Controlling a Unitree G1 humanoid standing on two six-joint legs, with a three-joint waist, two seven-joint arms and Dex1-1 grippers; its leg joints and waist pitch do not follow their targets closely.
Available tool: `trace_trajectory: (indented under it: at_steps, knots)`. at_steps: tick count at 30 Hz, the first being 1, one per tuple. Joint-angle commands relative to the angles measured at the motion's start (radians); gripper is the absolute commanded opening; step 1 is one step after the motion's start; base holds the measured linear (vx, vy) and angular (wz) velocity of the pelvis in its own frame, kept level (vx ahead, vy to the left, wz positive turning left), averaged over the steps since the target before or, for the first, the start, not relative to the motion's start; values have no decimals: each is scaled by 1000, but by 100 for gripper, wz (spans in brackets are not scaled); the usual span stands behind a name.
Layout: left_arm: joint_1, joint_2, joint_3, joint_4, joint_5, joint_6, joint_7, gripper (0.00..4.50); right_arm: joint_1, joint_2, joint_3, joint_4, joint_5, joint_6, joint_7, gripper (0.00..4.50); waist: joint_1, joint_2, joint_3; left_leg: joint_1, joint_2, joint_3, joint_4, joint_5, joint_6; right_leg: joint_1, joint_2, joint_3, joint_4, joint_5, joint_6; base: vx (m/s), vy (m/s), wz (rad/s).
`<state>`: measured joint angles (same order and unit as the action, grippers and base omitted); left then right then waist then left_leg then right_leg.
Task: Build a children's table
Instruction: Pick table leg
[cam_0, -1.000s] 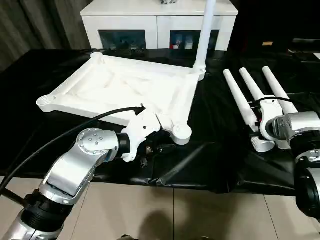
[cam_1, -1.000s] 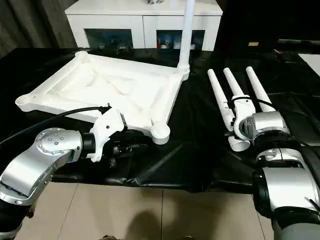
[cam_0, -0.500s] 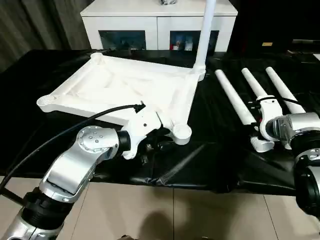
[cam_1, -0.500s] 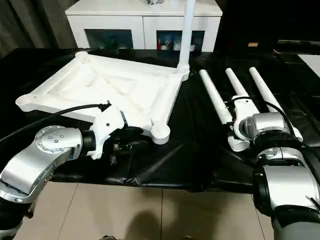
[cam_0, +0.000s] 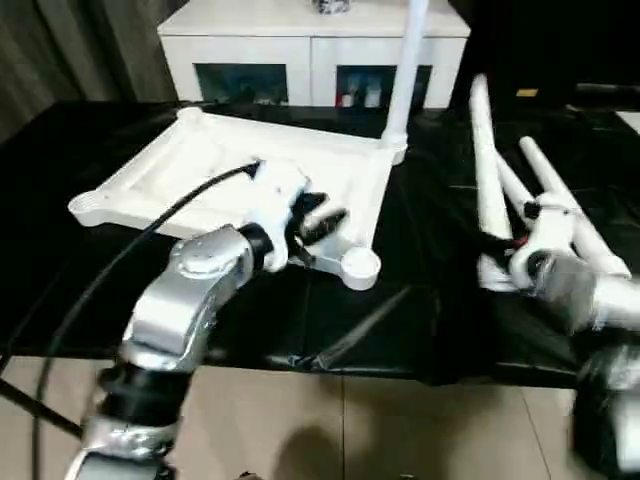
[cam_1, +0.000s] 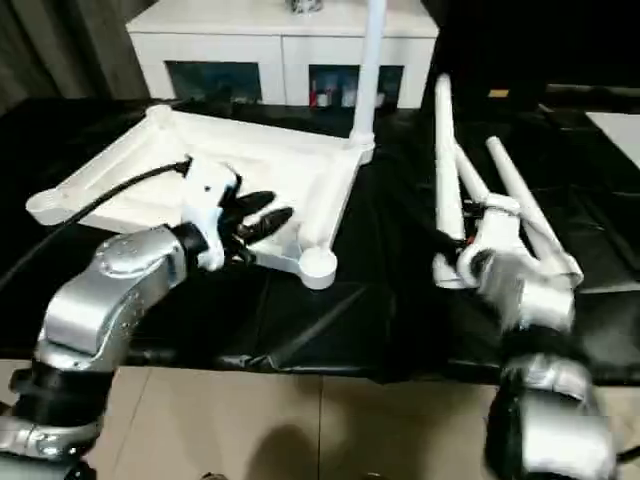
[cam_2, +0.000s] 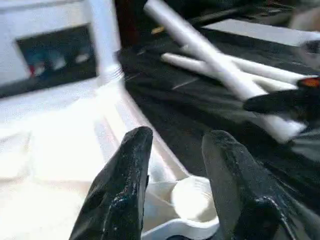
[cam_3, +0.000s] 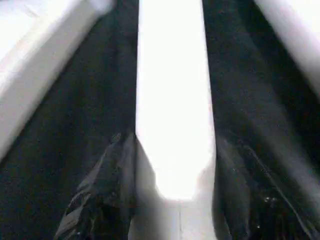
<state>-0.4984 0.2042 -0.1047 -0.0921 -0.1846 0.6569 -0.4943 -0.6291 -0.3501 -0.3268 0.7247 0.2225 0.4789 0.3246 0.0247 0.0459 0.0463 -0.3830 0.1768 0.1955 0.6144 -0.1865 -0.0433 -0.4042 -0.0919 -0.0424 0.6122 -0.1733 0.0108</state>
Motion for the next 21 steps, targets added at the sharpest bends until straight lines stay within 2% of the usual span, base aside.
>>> trace_trajectory:
  at_steps: [1,2,3,4,6,7,8,9,10,11,12,13,16,18,20,21]
  knots:
    - [-37,-34,43,20,-21,6,51,196,83,43,-10,-199,65,-29,69,188,7,-6,-65,22,33,-17,-73,-279,28,35,-32,20,-89,-281,-223,0,0,0]
    - [-47,-52,53,26,-28,4,63,196,110,58,-13,-277,96,-34,93,188,10,-8,-64,22,33,-15,-73,-284,32,36,-32,22,-91,-281,-213,0,0,0]
    - [-62,-79,70,30,-49,8,76,224,142,70,-4,-370,133,-25,132,187,14,-10,-67,19,36,-20,-76,-266,42,40,-33,22,-86,-259,-210,0,0,0]
    - [-74,-105,91,34,-79,32,78,231,166,77,10,-433,159,-23,160,187,17,-12,-67,13,35,-20,-77,-242,51,45,-34,21,-83,-244,-206,0,0,0]
    - [-108,-166,135,49,-138,64,95,237,213,89,57,-572,222,-5,235,187,25,-8,-69,12,38,-22,-74,-200,63,44,-38,22,-79,-213,-222,0,0,0]
    - [-108,-166,135,49,-138,64,95,237,213,89,57,-572,222,-5,235,187,21,-9,-67,10,38,-20,-75,-201,70,43,-37,23,-80,-213,-228,0,0,0]
    - [-128,-189,149,63,-164,88,102,266,237,96,84,-642,254,10,264,187,26,-9,-67,11,39,-21,-73,-197,74,42,-38,23,-81,-219,-226,0,0,0]
    - [-170,-221,156,94,-197,115,105,274,264,102,138,-739,294,33,310,187,27,-14,-65,8,37,-19,-74,-194,80,44,-37,24,-82,-226,-219,0,0,0]
    - [-174,-225,157,98,-202,120,104,275,266,103,145,-749,298,35,314,187,32,-10,-64,11,37,-20,-73,-189,81,42,-37,25,-83,-235,-209,0,0,0]
    - [-188,-235,159,108,-216,135,102,278,275,106,159,-779,308,45,324,187,33,-12,-64,9,37,-21,-75,-187,81,43,-39,25,-83,-238,-207,0,0,0]
    - [-193,-241,162,112,-222,139,102,308,276,109,165,-785,306,44,327,186,33,-11,-65,6,37,-24,-76,-184,77,43,-40,24,-83,-250,-201,0,0,0]
    - [-215,-264,172,124,-251,174,100,318,280,119,197,-814,288,36,336,186,32,-12,-63,8,37,-20,-74,-186,68,39,-41,26,-85,-254,-206,0,0,0]
    - [-242,-287,186,148,-264,201,115,326,281,123,242,-845,264,34,347,186,36,-12,-62,7,36,-22,-77,-187,62,39,-39,25,-87,-264,-204,0,0,0]
    - [-258,-296,201,166,-274,207,137,352,289,105,284,-864,249,38,354,186,37,-11,-62,8,37,-24,-77,-190,56,41,-40,26,-88,-269,-191,0,0,0]
    - [-263,-298,209,168,-285,214,142,363,295,96,302,-873,246,40,359,186,37,-16,-63,7,37,-23,-78,-179,56,43,-40,27,-88,-251,-188,0,0,0]
    - [-265,-304,223,165,-305,224,144,363,301,91,312,-880,246,44,359,186,38,-15,-63,7,36,-23,-77,-174,57,43,-40,27,-86,-244,-191,0,0,0]
